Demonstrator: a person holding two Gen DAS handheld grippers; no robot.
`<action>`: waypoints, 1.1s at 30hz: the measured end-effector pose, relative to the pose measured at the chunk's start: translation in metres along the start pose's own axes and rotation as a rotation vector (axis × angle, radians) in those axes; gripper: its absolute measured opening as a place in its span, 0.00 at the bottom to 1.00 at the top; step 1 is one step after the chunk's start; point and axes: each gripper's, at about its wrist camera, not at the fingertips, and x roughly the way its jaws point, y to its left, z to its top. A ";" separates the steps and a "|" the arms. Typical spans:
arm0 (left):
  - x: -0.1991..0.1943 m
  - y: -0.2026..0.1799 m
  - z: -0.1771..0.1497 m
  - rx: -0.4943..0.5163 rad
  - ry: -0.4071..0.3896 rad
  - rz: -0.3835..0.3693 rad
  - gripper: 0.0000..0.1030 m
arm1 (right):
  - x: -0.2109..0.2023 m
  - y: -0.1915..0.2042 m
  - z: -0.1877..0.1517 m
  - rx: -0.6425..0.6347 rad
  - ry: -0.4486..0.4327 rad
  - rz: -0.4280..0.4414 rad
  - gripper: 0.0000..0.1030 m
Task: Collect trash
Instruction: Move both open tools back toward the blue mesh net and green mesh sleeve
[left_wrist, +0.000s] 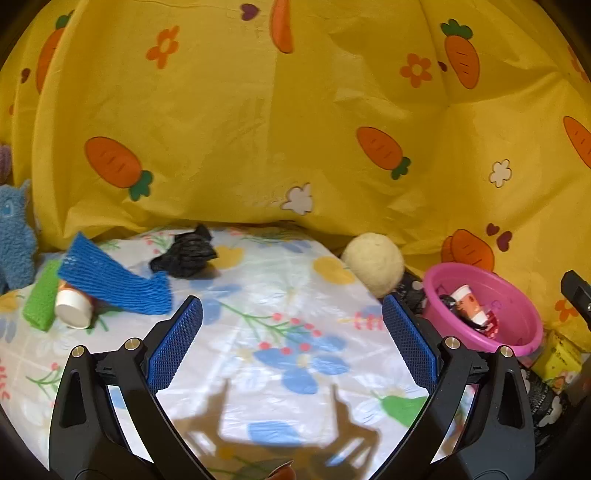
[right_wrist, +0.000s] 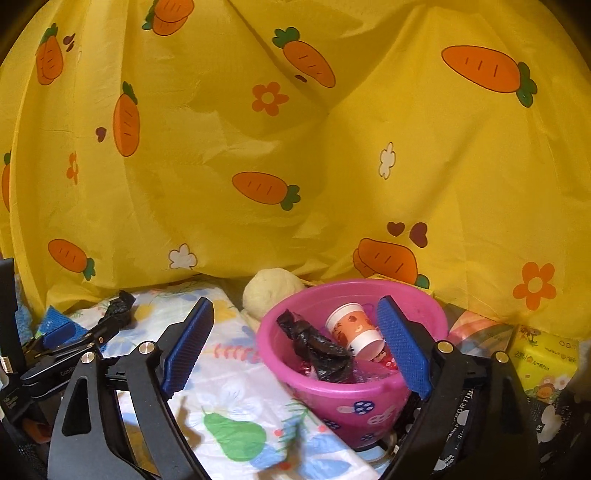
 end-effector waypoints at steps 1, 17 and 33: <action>-0.004 0.011 -0.001 -0.005 -0.003 0.029 0.93 | -0.001 0.007 -0.002 -0.003 0.003 0.015 0.84; -0.037 0.199 -0.016 -0.202 0.008 0.448 0.93 | 0.029 0.152 -0.038 -0.160 0.170 0.275 0.84; -0.030 0.302 -0.016 -0.337 0.030 0.644 0.93 | 0.086 0.317 -0.066 -0.353 0.270 0.486 0.84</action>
